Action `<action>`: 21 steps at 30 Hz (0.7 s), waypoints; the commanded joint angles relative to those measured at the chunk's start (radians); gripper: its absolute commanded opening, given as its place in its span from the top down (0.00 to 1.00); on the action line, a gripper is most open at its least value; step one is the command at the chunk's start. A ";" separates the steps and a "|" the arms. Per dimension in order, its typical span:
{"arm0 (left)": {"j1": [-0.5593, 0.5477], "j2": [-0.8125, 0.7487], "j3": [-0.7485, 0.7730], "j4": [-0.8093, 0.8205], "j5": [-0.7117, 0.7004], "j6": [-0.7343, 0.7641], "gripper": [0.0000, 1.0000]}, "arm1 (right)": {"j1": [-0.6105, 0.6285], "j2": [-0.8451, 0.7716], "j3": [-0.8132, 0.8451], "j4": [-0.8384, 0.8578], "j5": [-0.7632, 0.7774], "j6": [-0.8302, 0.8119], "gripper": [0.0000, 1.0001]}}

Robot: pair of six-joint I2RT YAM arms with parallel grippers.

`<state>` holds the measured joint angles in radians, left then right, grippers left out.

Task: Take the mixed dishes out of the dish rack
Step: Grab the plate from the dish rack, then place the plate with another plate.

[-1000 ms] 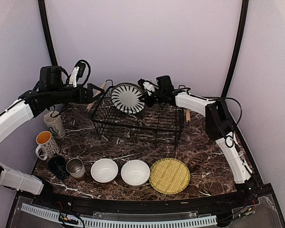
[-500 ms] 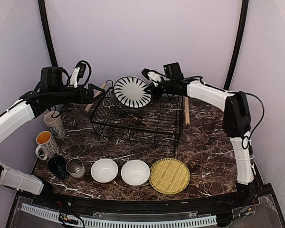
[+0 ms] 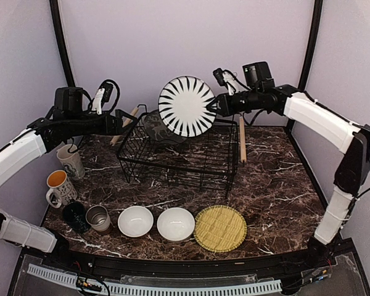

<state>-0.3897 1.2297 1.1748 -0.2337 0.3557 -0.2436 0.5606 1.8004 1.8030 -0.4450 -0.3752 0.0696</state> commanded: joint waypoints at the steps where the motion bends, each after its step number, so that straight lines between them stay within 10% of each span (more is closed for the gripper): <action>1: 0.008 -0.001 -0.015 0.004 0.012 -0.003 0.01 | -0.054 -0.261 -0.182 -0.008 -0.205 0.241 1.00; 11: 0.008 0.010 -0.010 0.011 0.041 -0.019 0.01 | -0.093 -0.668 -0.614 -0.345 -0.526 0.328 1.00; 21: 0.008 0.007 -0.007 0.008 0.043 -0.020 0.01 | -0.107 -0.793 -1.001 -0.285 -0.637 0.480 1.00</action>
<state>-0.3889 1.2423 1.1748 -0.2333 0.3851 -0.2581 0.4686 1.0039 0.8787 -0.8497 -0.8970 0.4793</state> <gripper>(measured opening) 0.989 0.094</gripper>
